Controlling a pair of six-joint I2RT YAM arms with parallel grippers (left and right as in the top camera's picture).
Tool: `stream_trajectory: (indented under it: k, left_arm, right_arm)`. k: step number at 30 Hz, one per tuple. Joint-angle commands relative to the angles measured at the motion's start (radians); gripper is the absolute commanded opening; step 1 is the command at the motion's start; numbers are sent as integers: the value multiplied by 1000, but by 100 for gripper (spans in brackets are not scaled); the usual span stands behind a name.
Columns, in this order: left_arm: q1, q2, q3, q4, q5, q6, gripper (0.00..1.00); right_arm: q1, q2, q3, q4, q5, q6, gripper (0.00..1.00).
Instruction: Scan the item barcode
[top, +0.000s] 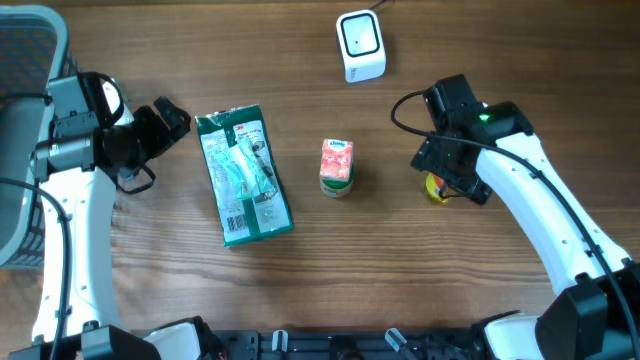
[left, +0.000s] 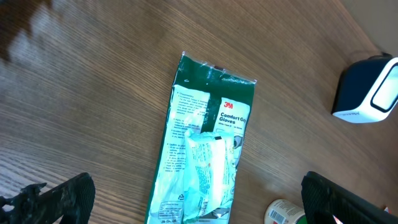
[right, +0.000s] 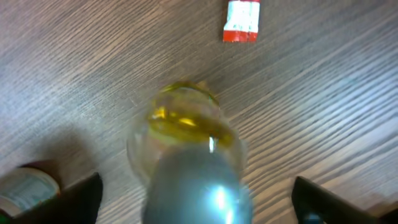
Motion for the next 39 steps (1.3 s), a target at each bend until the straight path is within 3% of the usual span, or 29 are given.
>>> stream_trajectory:
  k: [1,3,7,9,11,17,23,29,33,38,39]
  left_arm:
    - [-3,-5,8,3,-5,20,100]
    - [-3,-5,8,3,-5,20,100]
    - [-3,-5,8,3,-5,20,100]
    - [-3,-5,8,3,-5,20,100]
    - [-3,-5,8,3,-5,20,100]
    - [-3,-5,8,3,-5,20,100]
    - [-3,-5,8,3,-5,20,100]
    - [-3,-5,8,3,-5,20,100]
    - [-3,-5,8,3,-5,20,100]
    - [-3,-5,8,3,-5,20,100]
    - [-3,-5,8,3,-5,20,100]
  right_arm:
    - [0,-2,-2,14,3,-65,100]
    - [0,-2,39,38,-2,-309,100]
    - [0,-2,197,-14,-7,-652,100]
    - [0,-2,243,-89,-136,-924,97]
    - [0,-2,200,-132,-170,-1004,90]
    - [0,-1,-1,-27,-95,-1004,92]
    - [0,-1,-18,57,-28,-937,97]
    - [-2,-2,-3,54,45,-572,96]
    - [-32,-84,151,17,37,-392,100]
    - [-70,-163,149,-61,-94,-294,100]
    - [-75,-161,140,-93,-108,-281,95]
